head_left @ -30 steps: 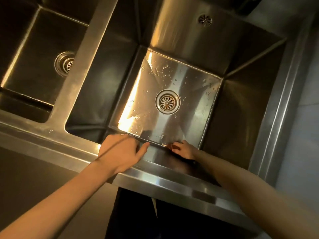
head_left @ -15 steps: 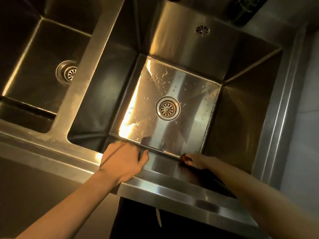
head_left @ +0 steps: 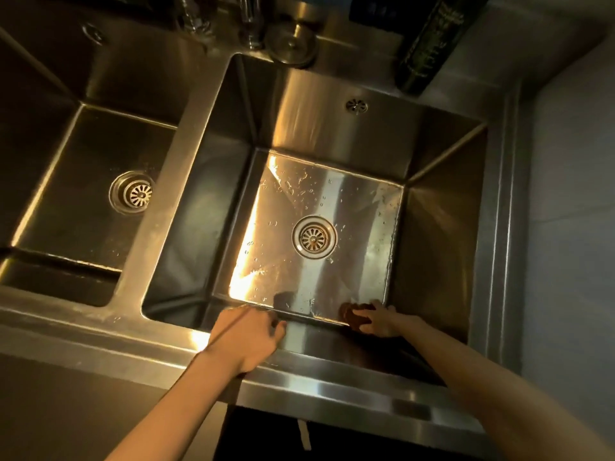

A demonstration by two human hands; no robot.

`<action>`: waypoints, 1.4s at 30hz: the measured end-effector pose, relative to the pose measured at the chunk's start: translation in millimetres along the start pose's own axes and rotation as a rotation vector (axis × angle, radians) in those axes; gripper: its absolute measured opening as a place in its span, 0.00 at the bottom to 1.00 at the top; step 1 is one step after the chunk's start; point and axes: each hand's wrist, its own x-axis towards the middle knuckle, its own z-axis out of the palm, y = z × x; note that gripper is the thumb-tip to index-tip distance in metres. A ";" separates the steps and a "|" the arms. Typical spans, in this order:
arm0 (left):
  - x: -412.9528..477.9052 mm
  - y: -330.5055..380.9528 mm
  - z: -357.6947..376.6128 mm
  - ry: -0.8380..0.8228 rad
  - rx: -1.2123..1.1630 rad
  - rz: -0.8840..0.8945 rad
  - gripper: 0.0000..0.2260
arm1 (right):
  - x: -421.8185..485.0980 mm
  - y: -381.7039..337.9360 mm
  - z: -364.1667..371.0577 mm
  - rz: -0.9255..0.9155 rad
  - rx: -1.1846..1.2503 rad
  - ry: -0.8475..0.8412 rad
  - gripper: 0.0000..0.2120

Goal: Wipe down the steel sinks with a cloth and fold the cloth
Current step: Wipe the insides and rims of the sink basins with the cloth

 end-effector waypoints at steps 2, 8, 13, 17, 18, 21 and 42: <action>8.8 2.7 -5.7 -0.103 0.011 0.060 0.17 | -23.4 -11.4 -6.8 -0.050 0.110 0.059 0.22; 58.1 28.2 -7.5 -0.177 0.224 0.338 0.16 | -114.4 -23.5 -5.9 -0.146 0.061 0.362 0.14; 111.2 54.4 22.3 -0.150 0.331 0.608 0.18 | -158.5 1.6 20.1 -0.143 -0.464 0.686 0.05; 157.2 77.5 46.6 -0.136 0.470 0.835 0.21 | -166.0 18.8 28.7 -0.162 -0.461 0.789 0.13; 166.8 82.3 56.2 -0.127 0.504 0.881 0.22 | -164.7 19.5 27.4 -0.166 -0.466 0.787 0.13; 189.1 97.4 88.4 -0.066 0.609 1.007 0.25 | -158.1 22.3 27.7 -0.174 -0.444 0.777 0.12; 287.8 129.6 75.7 0.392 0.208 1.006 0.26 | -150.2 31.1 31.9 -0.263 -0.410 0.807 0.10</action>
